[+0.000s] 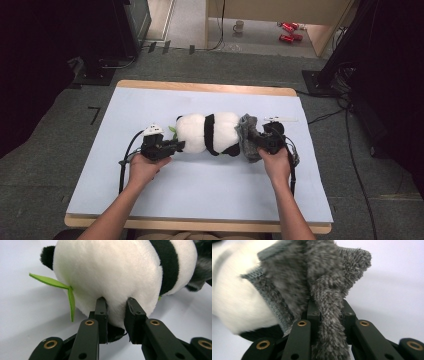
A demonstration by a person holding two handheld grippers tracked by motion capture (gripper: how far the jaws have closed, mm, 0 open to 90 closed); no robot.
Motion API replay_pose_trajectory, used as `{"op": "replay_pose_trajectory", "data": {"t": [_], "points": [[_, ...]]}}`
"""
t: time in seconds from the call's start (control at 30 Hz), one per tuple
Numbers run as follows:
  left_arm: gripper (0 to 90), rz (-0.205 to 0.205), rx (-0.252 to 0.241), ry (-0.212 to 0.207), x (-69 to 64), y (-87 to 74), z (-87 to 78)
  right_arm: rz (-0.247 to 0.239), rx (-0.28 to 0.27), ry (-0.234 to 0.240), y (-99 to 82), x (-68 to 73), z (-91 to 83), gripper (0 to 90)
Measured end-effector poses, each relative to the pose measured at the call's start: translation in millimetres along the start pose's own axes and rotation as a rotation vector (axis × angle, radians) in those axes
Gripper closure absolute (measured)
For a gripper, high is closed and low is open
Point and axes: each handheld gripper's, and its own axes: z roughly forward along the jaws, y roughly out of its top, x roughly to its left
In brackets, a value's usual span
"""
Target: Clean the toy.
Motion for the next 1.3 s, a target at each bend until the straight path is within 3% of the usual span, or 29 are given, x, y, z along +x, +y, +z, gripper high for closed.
{"op": "replay_pose_trajectory", "data": {"t": [0.1,0.2,0.37,0.5,0.6,0.9,1.1,1.3], "points": [[72.7,0.003,-0.008,-0.005,-0.6,0.6,-1.5,0.001,-0.067,0.036,7.4,7.0,-19.0,76.0],[66.6,0.029,-0.016,0.003,-2.7,0.9,-4.0,-0.021,-0.099,0.079,9.8,18.9,-27.9,76.0],[52.5,0.101,-0.017,0.005,-8.3,0.6,-10.1,-0.076,-0.057,0.138,6.4,38.7,-24.0,75.8],[39.9,0.122,-0.008,-0.029,-11.7,-0.8,-15.3,-0.099,-0.041,0.128,3.8,42.3,-15.3,75.6],[36.5,0.157,0.012,-0.017,-11.2,-3.9,-16.0,-0.095,-0.043,0.125,5.3,40.1,-10.5,75.5],[34.8,0.124,0.019,-0.005,-4.3,-9.5,-5.2,-0.087,-0.066,0.122,18.7,37.6,-0.1,75.2],[34.8,0.137,-0.013,0.043,-2.6,-12.3,9.1,-0.086,-0.077,0.122,24.9,38.2,2.8,75.0],[36.4,0.116,-0.046,0.050,0.3,-10.2,19.1,-0.092,-0.098,0.114,28.1,37.3,8.3,74.7]]}}
